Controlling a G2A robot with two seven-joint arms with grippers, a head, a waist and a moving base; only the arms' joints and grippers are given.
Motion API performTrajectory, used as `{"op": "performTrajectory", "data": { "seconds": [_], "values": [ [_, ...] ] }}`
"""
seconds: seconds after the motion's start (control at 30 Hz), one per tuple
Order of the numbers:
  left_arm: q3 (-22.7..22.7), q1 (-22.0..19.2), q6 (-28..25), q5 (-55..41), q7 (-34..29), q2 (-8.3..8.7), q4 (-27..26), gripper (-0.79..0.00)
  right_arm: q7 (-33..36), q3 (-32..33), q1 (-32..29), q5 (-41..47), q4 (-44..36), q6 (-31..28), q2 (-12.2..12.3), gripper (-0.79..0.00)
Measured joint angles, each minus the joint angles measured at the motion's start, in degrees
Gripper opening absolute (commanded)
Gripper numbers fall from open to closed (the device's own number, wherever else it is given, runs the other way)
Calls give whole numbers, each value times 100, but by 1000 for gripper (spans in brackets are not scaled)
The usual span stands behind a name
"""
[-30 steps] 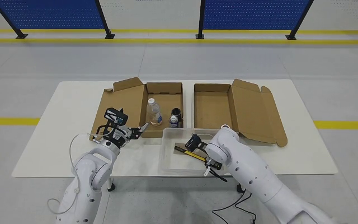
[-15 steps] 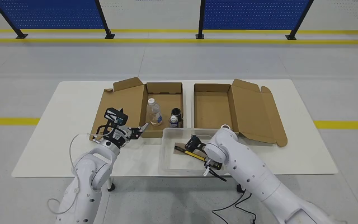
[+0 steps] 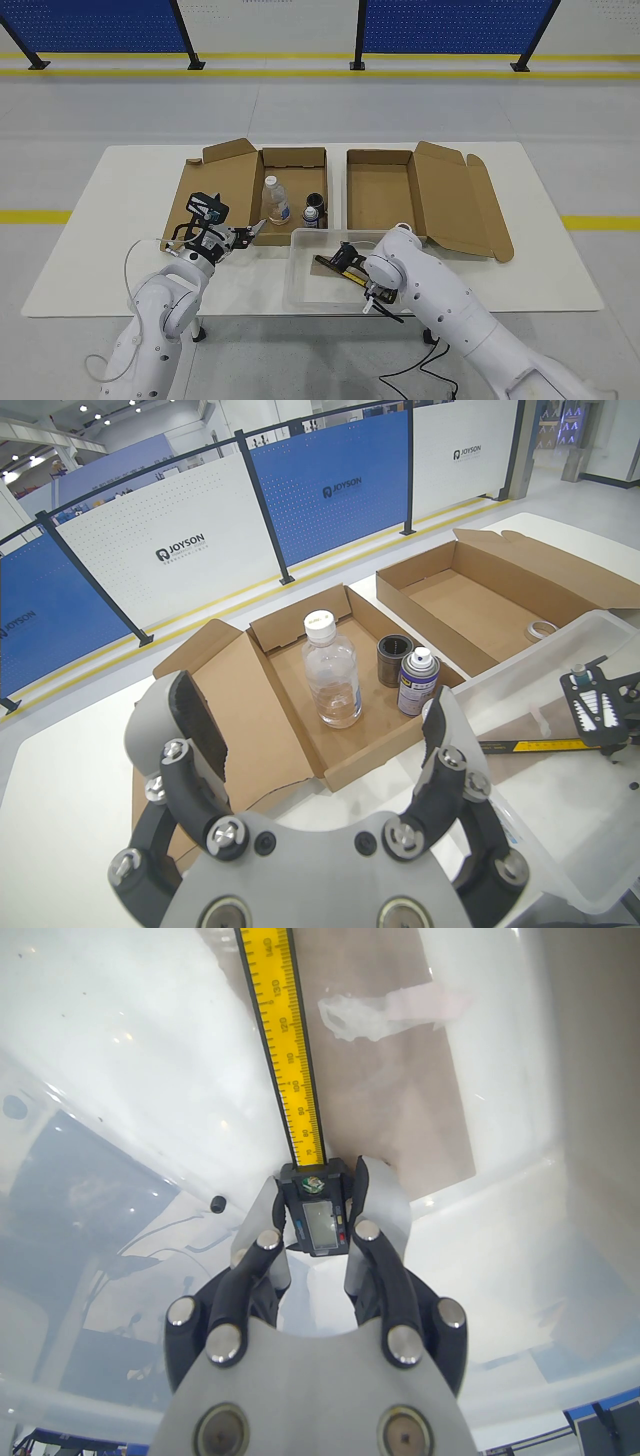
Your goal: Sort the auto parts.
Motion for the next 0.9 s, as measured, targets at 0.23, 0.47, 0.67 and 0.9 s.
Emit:
{"op": "performTrajectory", "data": {
  "seconds": [0.23, 0.47, 0.67, 0.9],
  "values": [
    [0, 0, 0, 0, 0, 0, 0, 0, -6, -11, 30, 2, -14, 18, -23, -785],
    [0, 0, 0, 0, 0, 0, 0, 0, 27, 59, -20, -61, -263, 78, -2, -785],
    [0, 0, 0, 0, 0, 0, 0, 0, 50, 168, -120, -149, -559, 140, 41, -785],
    [0, 0, 0, 0, 0, 0, 0, 0, 112, 376, -299, -283, -1035, 244, 121, -785]
  ]
}}
